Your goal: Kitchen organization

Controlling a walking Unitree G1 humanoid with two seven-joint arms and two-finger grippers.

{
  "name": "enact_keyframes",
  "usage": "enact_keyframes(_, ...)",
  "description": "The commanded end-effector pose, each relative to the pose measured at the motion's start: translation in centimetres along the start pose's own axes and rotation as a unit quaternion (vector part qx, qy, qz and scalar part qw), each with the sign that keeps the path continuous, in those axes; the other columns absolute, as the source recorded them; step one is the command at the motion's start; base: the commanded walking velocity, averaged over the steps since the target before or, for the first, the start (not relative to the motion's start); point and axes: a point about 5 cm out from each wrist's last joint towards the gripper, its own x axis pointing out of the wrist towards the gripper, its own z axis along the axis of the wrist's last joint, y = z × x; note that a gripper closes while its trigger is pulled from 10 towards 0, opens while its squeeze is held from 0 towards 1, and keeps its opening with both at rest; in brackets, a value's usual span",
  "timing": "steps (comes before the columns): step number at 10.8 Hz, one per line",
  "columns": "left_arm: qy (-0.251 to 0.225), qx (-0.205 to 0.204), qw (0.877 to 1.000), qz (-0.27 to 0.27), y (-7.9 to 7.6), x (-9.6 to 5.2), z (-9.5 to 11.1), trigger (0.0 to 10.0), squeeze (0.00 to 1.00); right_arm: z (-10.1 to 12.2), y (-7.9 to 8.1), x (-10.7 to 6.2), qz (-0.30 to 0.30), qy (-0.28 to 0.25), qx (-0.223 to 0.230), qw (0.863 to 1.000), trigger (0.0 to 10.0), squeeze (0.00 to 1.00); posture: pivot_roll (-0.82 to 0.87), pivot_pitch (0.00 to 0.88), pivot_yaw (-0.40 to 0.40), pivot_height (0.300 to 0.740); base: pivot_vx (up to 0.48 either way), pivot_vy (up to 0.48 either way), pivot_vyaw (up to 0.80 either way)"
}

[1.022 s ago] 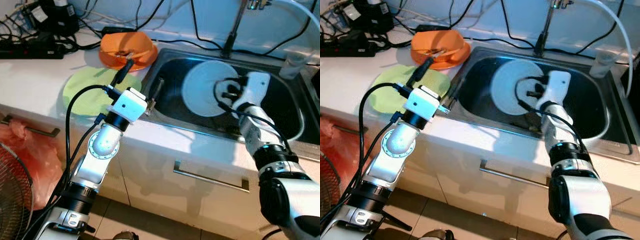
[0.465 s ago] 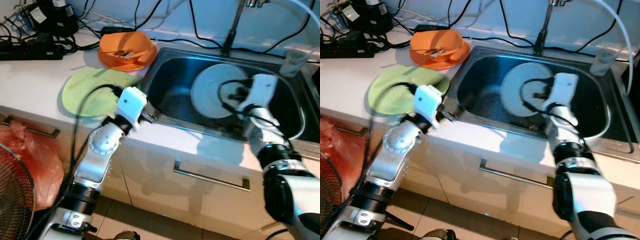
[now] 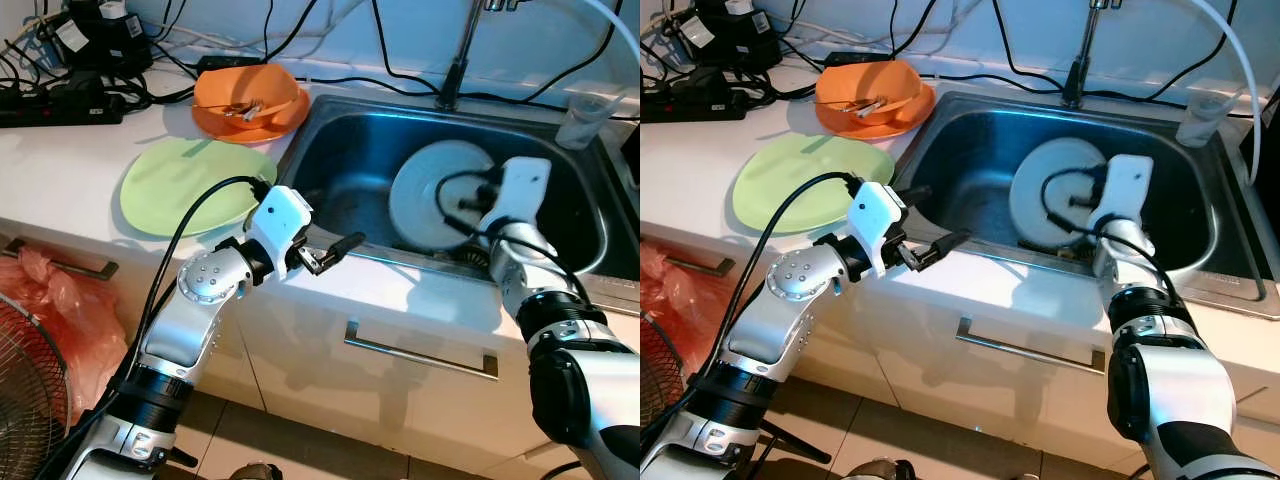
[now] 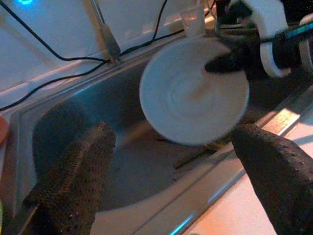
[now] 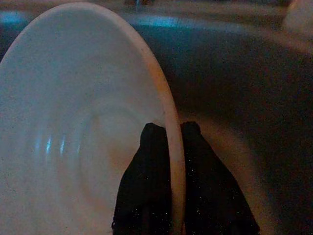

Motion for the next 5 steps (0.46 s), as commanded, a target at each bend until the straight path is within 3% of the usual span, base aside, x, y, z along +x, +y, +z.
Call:
enact_keyframes(1, 0.004, 0.002, 1.000, -0.011, -0.26, -0.13, 0.15, 10.0, 1.00, 0.12, 0.26, 0.09, 0.010, 0.010, 0.000, 1.000, 3.7, 0.00, 0.05, 0.044, 0.028, 0.740, 0.000, 0.000, 0.00)
enact_keyframes(2, 0.005, -0.002, 1.000, -0.011, -0.29, -0.17, 0.23, 10.0, 1.00, -0.14, 0.44, 0.08, 0.016, 0.017, -0.001, 1.000, 8.9, 0.00, 0.06, 0.049, 0.026, 0.740, 0.000, 0.000, 0.00)
enact_keyframes(3, 0.008, -0.004, 1.000, -0.011, -0.33, -0.25, 0.23, 10.0, 1.00, -0.17, 0.66, 0.10, 0.021, 0.019, -0.004, 1.000, 10.0, 0.00, 0.06, 0.053, 0.027, 0.740, 0.000, 0.000, 0.00)
enact_keyframes(4, 0.012, -0.004, 1.000, -0.012, -0.35, -0.36, 0.23, 10.0, 1.00, 0.19, 0.91, 0.17, 0.026, 0.014, -0.006, 1.000, 10.0, 0.00, 0.07, 0.056, 0.029, 0.740, 0.000, 0.000, 0.00)
enact_keyframes(5, 0.016, -0.003, 1.000, -0.013, -0.30, -0.50, 0.20, 10.0, 1.00, 0.65, 1.26, 0.26, 0.036, 0.009, 0.001, 0.999, 10.0, 0.16, 0.07, 0.057, 0.031, 0.740, 0.000, 0.000, 0.00)
